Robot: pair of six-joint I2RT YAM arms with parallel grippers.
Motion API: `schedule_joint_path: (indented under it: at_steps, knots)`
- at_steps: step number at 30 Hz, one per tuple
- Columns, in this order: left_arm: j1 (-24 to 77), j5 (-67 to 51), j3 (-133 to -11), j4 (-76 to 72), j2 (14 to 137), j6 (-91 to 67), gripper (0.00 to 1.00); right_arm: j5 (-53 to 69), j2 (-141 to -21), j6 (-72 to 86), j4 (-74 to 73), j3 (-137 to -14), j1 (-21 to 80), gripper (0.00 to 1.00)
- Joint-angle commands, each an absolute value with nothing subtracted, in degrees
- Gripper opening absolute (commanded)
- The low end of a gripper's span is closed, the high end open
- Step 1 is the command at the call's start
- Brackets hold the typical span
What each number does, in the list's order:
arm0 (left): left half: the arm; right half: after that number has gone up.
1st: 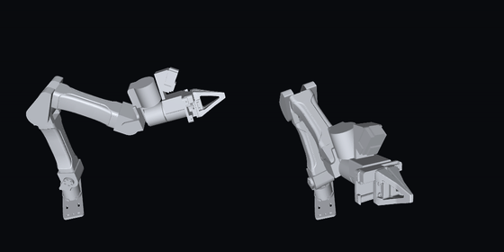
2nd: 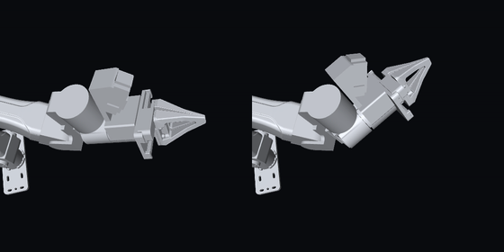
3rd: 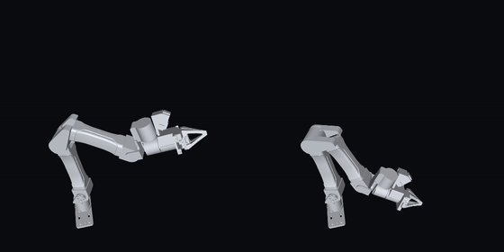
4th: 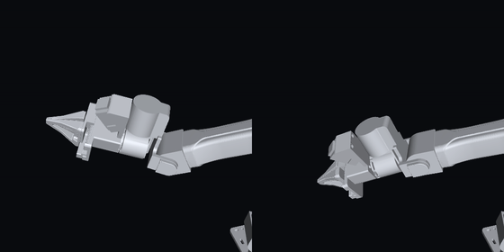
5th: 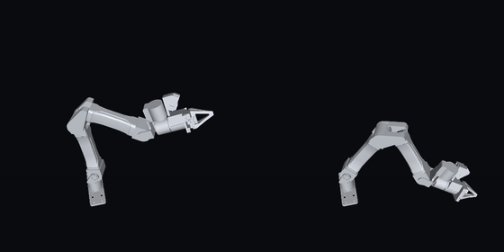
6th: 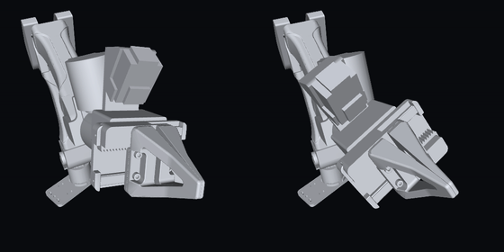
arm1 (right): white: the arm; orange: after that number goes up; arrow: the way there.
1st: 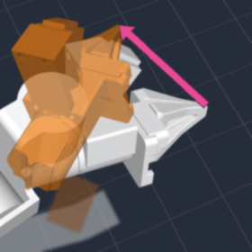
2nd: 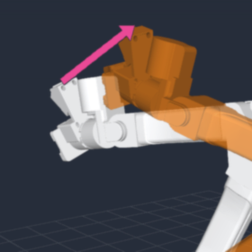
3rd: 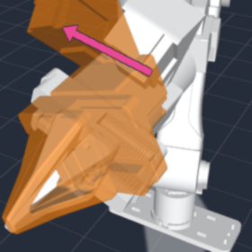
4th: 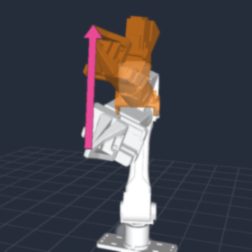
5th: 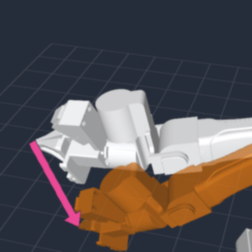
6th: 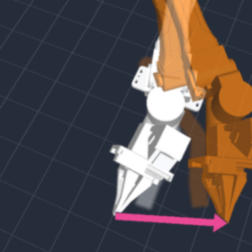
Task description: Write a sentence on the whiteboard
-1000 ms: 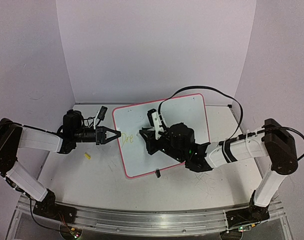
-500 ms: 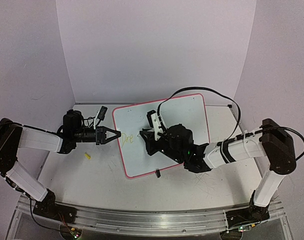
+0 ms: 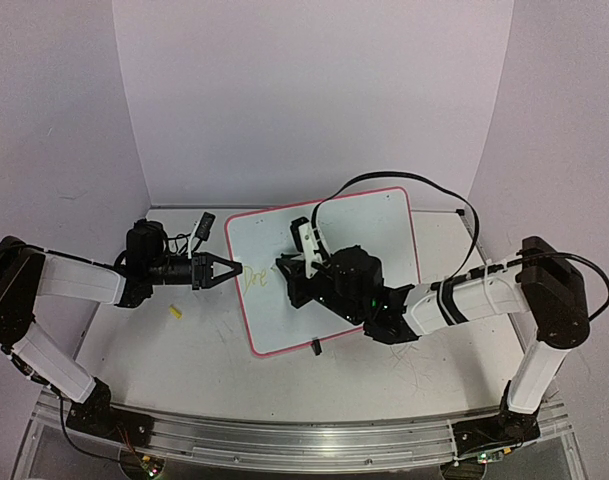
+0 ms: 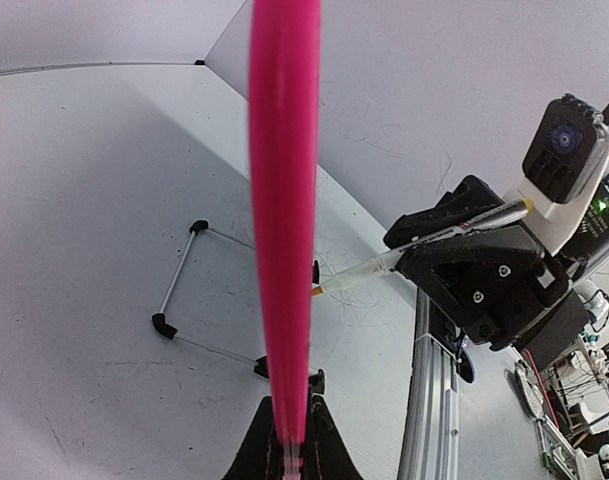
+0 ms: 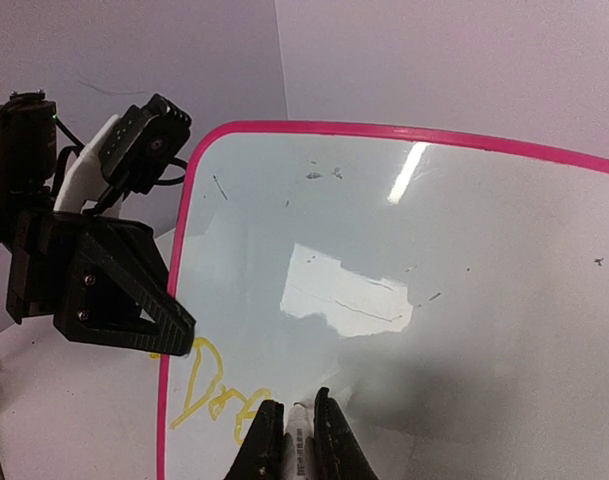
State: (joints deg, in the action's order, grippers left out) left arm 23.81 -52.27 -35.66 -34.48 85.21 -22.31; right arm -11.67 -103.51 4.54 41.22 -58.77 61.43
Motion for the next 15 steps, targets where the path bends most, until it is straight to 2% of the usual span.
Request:
schedule_joint_path:
  at_steps: [1, 15]
  knots:
    - [24.61, -52.58, -37.58, -34.69, 85.88, -19.25, 0.00, -11.70, -104.94, 4.22, 42.26, -60.45, 61.34, 0.00]
    - [24.61, -52.52, -37.74, -34.62, 86.04, -19.25, 0.00, -10.33, -104.52, 5.02, 41.21, -58.11, 61.98, 0.00]
